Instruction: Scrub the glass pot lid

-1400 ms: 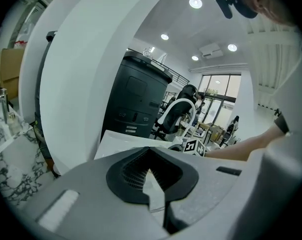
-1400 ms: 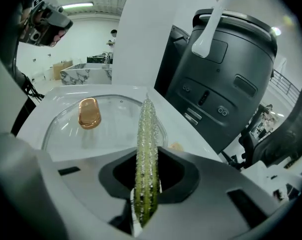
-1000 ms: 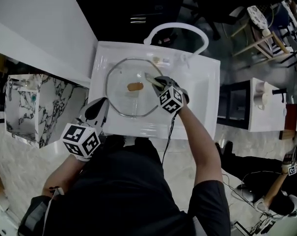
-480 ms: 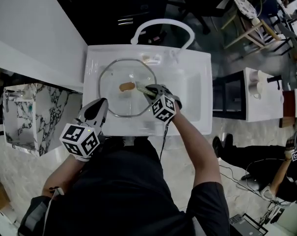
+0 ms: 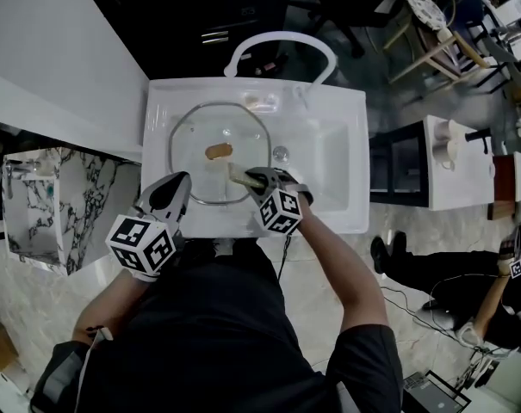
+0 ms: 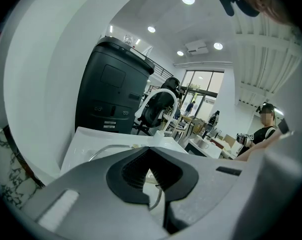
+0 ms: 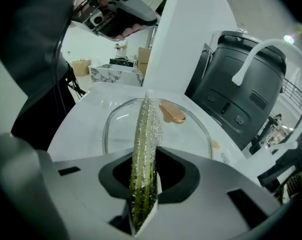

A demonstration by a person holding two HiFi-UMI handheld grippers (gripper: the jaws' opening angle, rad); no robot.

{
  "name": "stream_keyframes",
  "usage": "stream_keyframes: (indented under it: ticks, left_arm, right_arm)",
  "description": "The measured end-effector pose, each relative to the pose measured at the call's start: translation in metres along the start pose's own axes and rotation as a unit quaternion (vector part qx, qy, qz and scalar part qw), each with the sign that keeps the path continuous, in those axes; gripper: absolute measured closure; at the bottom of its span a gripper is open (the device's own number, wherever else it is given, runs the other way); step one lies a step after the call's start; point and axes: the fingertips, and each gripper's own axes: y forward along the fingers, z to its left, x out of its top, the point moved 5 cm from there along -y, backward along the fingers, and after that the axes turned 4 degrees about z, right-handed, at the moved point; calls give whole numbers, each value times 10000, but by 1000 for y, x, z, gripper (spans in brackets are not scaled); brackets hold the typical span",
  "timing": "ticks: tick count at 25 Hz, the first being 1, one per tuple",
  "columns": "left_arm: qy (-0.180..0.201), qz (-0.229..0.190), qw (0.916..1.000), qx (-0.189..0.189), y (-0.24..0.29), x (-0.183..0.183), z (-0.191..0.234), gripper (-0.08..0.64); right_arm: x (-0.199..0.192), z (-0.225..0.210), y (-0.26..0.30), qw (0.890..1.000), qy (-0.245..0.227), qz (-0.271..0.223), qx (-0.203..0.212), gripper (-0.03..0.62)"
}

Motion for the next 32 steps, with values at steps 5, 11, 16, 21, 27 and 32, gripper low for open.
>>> stream_keyframes:
  ticks: [5, 11, 16, 21, 27, 32]
  left_arm:
    - [-5, 1, 10000, -19, 1, 0, -1, 560]
    - [-33, -24, 10000, 15, 1, 0, -1, 560]
    - [-100, -124, 9998, 129, -7, 1, 2, 560]
    - [-229, -240, 9989, 336, -21, -1, 13, 560]
    - [-409, -356, 9968, 580, -41, -7, 27, 560]
    - [-555, -329, 9951, 744, -48, -14, 42, 560]
  right_arm:
    - [1, 34, -5, 9981, -442, -6, 418, 526]
    - [3, 68, -5, 9911, -866, 42, 1006, 526]
    - [19, 63, -3, 9864, -1282, 42, 1030, 526]
    - [59, 11, 14, 9864, -1638, 112, 79, 526]
    - [85, -3, 39, 9765, -2050, 442, -493, 526]
    - [84, 3, 46, 9756, -2045, 440, -670, 526]
